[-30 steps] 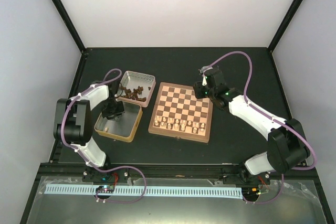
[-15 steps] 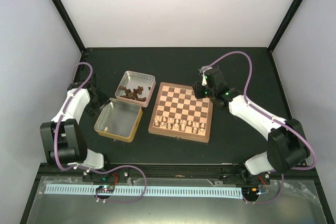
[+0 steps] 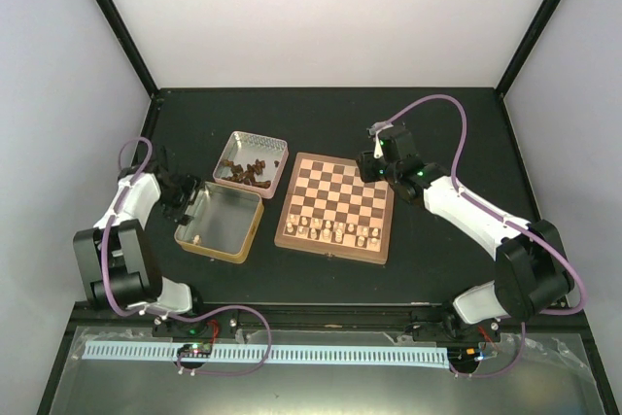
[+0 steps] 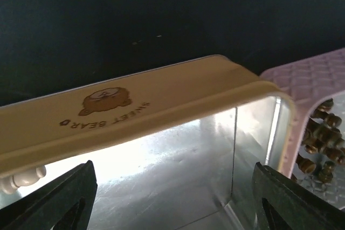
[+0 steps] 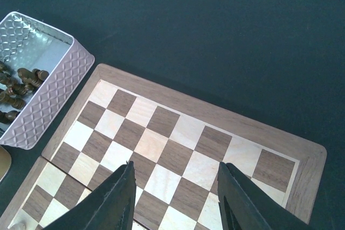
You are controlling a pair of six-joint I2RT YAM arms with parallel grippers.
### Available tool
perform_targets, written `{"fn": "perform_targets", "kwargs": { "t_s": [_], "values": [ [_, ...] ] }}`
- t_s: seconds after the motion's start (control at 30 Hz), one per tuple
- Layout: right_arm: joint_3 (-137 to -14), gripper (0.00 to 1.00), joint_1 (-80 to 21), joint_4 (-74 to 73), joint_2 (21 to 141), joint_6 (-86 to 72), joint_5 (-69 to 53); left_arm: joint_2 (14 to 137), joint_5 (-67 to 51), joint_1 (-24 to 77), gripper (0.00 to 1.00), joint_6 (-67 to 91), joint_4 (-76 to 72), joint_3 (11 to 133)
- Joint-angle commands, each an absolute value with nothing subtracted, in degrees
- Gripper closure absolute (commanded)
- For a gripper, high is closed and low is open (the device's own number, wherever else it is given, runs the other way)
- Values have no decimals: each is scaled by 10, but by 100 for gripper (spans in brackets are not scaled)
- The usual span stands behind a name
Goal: Set up the chess pieces on the board
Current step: Adjust the storage box at the center of the board.
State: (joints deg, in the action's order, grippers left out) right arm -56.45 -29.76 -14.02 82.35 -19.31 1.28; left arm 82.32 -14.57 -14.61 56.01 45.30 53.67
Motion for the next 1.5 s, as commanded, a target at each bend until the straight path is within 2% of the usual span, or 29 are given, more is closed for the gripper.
{"fn": "perform_targets", "kwargs": {
  "t_s": [0.0,0.13,0.5,0.77,1.0,1.3,1.4,1.47],
  "values": [
    [-574,56,-294,-120,818,-181,12,805,-177,-163,19,637,396,500],
    [-575,56,-294,-123,817,-180,14,823,-162,-173,18,652,355,486],
    [-572,56,-294,-125,810,-175,11,845,-31,-195,14,603,351,526],
    [-567,56,-294,-123,808,-174,10,822,-15,-203,13,593,310,514],
    [-565,55,-294,-122,808,-171,10,864,-27,-220,13,618,277,528],
    [-570,55,-294,-123,813,-172,7,926,4,-225,12,705,308,580],
    [-574,55,-294,-127,815,-171,8,942,-1,-228,15,708,306,588],
    [-577,55,-293,-130,816,-170,12,954,-9,-230,22,702,304,590]
  ]
}}
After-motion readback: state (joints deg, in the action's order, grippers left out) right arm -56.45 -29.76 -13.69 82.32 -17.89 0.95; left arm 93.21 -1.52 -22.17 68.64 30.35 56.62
